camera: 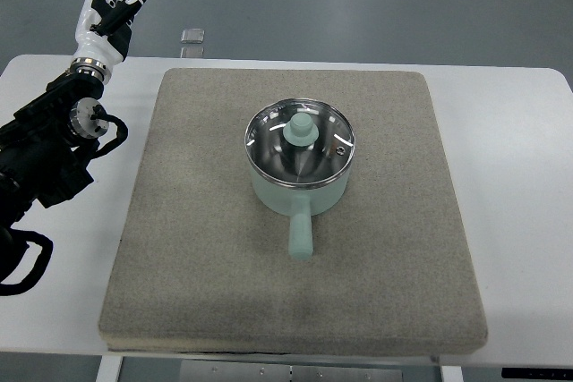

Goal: Place lid left of pot with left hand

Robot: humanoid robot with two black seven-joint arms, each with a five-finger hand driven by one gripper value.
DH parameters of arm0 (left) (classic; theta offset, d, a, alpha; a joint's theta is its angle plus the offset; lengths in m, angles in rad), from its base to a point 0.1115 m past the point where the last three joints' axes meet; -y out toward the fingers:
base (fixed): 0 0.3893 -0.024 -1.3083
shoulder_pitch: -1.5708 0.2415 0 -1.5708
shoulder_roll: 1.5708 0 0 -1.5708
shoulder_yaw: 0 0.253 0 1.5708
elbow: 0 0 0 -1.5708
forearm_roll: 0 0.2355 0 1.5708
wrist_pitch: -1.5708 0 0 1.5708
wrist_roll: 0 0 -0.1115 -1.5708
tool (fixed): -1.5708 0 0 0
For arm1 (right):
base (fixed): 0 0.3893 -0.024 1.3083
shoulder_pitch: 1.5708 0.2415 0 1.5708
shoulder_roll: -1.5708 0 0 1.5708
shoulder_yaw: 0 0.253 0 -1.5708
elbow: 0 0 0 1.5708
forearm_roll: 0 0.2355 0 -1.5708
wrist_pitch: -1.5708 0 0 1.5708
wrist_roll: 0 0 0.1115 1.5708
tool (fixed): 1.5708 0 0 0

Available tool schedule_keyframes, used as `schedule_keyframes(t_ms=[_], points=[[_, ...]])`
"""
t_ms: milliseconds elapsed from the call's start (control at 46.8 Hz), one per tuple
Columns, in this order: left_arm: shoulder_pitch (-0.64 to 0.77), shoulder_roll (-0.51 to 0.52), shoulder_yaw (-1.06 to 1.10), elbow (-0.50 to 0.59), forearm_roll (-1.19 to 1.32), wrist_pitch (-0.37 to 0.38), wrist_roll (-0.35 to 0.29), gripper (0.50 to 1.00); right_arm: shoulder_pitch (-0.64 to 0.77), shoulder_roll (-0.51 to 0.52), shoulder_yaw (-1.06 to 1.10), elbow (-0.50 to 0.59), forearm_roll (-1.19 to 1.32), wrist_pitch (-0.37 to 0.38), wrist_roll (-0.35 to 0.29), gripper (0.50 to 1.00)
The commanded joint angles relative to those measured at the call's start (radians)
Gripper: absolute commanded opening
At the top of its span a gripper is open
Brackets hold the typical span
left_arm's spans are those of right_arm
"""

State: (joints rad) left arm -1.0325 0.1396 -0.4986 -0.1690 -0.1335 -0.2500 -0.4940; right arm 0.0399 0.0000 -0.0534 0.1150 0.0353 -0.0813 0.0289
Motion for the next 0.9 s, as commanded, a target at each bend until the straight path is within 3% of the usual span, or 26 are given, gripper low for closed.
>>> schedule_keyframes(t_ms=[0,876], points=[[0.000,0.000,0.000,0.000,0.000,0.000,0.000,0.992,0.000,0.000,0.000,0.000,0.000,0.000,-0.001,0.921],[-0.009,-0.003,0.011,-0.001,0.003,0.008,0.000,0.994,0.000,0.000,0.000,0.000,0.000,0.000,0.000,0.921]])
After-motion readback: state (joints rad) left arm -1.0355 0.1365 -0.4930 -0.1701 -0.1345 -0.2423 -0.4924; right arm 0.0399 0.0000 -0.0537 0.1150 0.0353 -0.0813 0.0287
